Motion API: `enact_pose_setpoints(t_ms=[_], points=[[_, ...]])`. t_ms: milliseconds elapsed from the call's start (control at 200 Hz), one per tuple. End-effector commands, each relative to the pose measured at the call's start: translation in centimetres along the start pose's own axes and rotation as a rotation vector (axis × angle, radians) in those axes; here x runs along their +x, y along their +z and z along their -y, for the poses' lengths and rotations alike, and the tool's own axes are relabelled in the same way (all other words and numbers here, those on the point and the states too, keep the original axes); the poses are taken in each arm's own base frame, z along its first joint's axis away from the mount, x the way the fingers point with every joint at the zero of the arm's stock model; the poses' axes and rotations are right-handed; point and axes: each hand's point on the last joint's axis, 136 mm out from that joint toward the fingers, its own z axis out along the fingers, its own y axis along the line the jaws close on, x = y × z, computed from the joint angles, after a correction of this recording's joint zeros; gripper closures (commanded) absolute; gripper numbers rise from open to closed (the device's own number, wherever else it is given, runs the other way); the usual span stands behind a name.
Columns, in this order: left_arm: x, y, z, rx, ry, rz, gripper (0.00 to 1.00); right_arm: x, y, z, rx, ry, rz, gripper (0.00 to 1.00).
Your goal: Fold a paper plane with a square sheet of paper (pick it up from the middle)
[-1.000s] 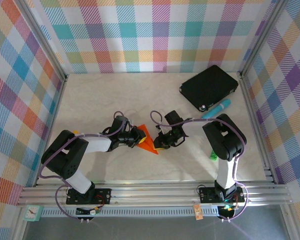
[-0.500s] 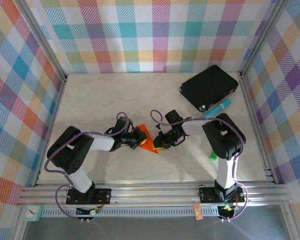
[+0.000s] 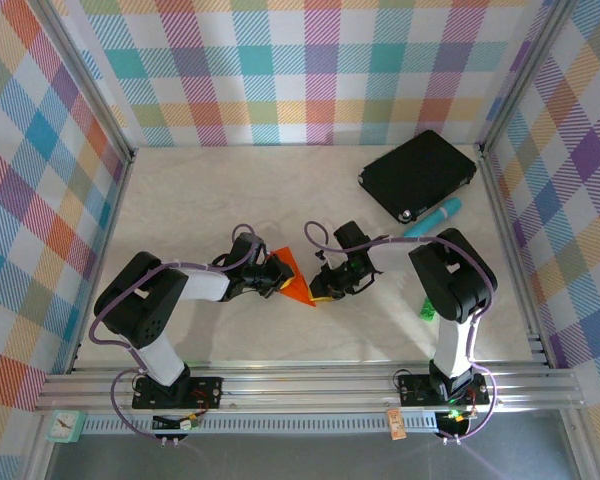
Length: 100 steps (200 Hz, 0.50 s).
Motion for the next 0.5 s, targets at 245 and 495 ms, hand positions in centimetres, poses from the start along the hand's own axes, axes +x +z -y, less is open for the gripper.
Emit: enact_pose_setpoints(t_ms=[245,495], points=[[-0.1,0.4,0.0,-0.015,0.002,-0.004,0.91,1.2,0.4,1.5,0.034,0.024,-0.042,0.82],[-0.1,0.6,0.0,-0.025,0.002,-0.013,0.91,1.2,0.7,2.0,0.049,0.039,-0.052,0.83]])
